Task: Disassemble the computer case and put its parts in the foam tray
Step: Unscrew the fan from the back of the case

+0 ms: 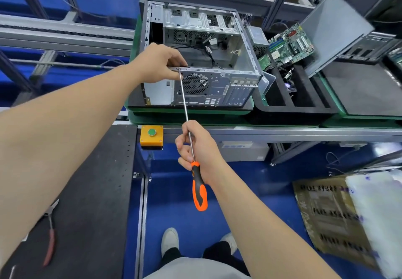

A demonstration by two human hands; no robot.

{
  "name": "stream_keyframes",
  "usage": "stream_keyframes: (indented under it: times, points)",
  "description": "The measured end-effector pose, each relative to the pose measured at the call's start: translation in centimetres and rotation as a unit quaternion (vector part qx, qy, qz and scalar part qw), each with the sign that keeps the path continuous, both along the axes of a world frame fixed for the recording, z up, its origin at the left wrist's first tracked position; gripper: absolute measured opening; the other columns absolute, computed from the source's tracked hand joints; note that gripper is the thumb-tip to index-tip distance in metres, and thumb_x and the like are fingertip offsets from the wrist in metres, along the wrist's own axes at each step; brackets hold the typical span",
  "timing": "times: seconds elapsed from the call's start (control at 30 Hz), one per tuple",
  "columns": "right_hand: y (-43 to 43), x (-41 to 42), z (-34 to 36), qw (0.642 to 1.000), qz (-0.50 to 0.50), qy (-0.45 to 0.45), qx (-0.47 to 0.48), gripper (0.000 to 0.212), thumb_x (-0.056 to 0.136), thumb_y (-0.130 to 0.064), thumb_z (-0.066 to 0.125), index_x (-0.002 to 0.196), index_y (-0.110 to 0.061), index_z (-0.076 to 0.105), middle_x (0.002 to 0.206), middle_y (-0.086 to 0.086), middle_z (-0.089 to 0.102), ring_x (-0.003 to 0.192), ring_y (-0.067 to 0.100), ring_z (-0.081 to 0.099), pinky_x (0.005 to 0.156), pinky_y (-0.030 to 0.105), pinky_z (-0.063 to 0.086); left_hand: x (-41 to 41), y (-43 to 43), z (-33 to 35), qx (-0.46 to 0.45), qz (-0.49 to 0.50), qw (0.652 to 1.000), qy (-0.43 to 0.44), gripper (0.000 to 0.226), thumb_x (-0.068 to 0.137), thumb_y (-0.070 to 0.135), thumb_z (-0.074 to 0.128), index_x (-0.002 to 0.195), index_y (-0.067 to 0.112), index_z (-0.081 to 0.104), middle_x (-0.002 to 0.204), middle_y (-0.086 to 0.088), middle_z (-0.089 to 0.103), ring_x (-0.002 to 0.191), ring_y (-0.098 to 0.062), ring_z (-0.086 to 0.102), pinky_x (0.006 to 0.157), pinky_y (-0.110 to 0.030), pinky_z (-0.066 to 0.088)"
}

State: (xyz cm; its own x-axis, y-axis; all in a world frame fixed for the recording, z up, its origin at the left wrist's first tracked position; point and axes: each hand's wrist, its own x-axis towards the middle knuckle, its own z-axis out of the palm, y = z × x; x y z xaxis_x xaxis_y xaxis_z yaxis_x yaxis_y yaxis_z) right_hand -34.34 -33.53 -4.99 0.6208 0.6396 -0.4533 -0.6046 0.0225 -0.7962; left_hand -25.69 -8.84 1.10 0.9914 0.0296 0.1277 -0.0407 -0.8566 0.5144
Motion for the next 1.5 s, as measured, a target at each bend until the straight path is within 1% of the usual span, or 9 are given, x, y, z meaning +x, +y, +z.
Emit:
stream_keyframes:
  times: [0.13,0.43,0.57,0.67,0.8,1.0,1.27,1.4,1.5]
  points:
    - [-0.25,-0.20,0.08,1.000,-0.006,-0.009,0.001,0.011,0.096,-0.024,0.048,0.088,-0.016,0.048,0.077,0.010,0.061,0.041,0.017,0.032,0.039,0.024,0.033,0.11,0.02,-0.03,-0.006,0.005,1.000,0.000,0.038,0.086,0.026,0.083,0.122,0.021,0.074,0.112,0.001,0.075,0.101,-0.013,0.069,0.098,-0.025,0.050]
    - [-0.58,-0.61,0.07,1.000,-0.008,-0.015,-0.026,0.009,0.097,-0.024,0.045,0.094,-0.017,0.048,0.077,0.009,0.062,0.042,0.016,0.033,0.039,0.025,0.034,0.31,0.26,-0.34,0.003,0.000,1.000,0.002,0.037,0.086,0.029,0.082,0.121,0.024,0.073,0.110,0.005,0.075,0.096,-0.009,0.067,0.087,-0.012,0.042]
    - [-0.44,-0.71,-0.02,1.000,-0.006,-0.008,-0.021,0.010,0.097,-0.024,0.045,0.093,-0.016,0.048,0.077,0.010,0.062,0.043,0.017,0.033,0.039,0.025,0.035,0.34,0.21,-0.35,0.001,0.001,1.000,0.004,0.038,0.085,0.030,0.083,0.121,0.023,0.073,0.110,0.005,0.075,0.100,-0.012,0.068,0.097,-0.023,0.046]
    - [-0.33,-0.81,-0.10,1.000,-0.006,-0.003,-0.016,0.011,0.097,-0.024,0.045,0.090,-0.017,0.048,0.077,0.010,0.062,0.043,0.017,0.033,0.039,0.024,0.035,0.35,0.18,-0.37,-0.001,0.004,1.000,0.007,0.039,0.083,0.028,0.084,0.121,0.022,0.073,0.109,0.003,0.075,0.100,-0.013,0.067,0.099,-0.027,0.049]
    - [-0.32,-0.83,-0.27,1.000,-0.014,-0.009,-0.018,0.010,0.096,-0.025,0.046,0.091,-0.016,0.049,0.078,0.010,0.062,0.043,0.017,0.033,0.038,0.025,0.035,0.40,0.24,-0.38,-0.005,0.003,1.000,0.006,0.039,0.083,0.027,0.085,0.120,0.021,0.074,0.106,0.003,0.075,0.098,-0.012,0.067,0.094,-0.024,0.049]
    - [-0.22,-0.85,-0.53,1.000,-0.012,-0.007,-0.010,0.011,0.096,-0.027,0.047,0.090,-0.017,0.050,0.079,0.011,0.063,0.043,0.017,0.034,0.039,0.024,0.037,0.58,0.49,-0.57,-0.008,0.002,1.000,0.006,0.039,0.082,0.030,0.085,0.119,0.023,0.074,0.104,0.006,0.073,0.095,-0.009,0.066,0.086,-0.013,0.042]
    - [-0.46,-0.73,-0.65,1.000,-0.007,-0.007,-0.005,0.013,0.098,-0.026,0.046,0.088,-0.017,0.049,0.079,0.011,0.063,0.042,0.017,0.033,0.039,0.025,0.036,0.61,0.57,-0.67,-0.015,-0.002,1.000,0.003,0.041,0.081,0.032,0.087,0.119,0.022,0.074,0.103,0.006,0.074,0.095,-0.009,0.068,0.084,-0.013,0.046]
    - [-0.72,-0.33,-0.30,0.996,-0.005,-0.061,-0.058,0.016,0.097,-0.022,0.043,0.083,-0.019,0.048,0.079,0.012,0.063,0.042,0.019,0.031,0.040,0.025,0.035,0.63,0.51,-0.68,-0.014,0.000,1.000,0.002,0.040,0.081,0.033,0.086,0.118,0.022,0.074,0.101,0.007,0.074,0.095,-0.009,0.068,0.084,-0.013,0.045]
    - [-0.94,-0.20,-0.09,0.987,-0.005,-0.127,-0.102,0.021,0.101,-0.020,0.040,0.081,-0.019,0.048,0.077,0.009,0.064,0.041,0.019,0.032,0.039,0.026,0.037,0.65,0.49,-0.61,-0.016,0.002,1.000,0.004,0.040,0.080,0.033,0.087,0.117,0.023,0.074,0.101,0.006,0.075,0.095,-0.010,0.069,0.087,-0.019,0.049]
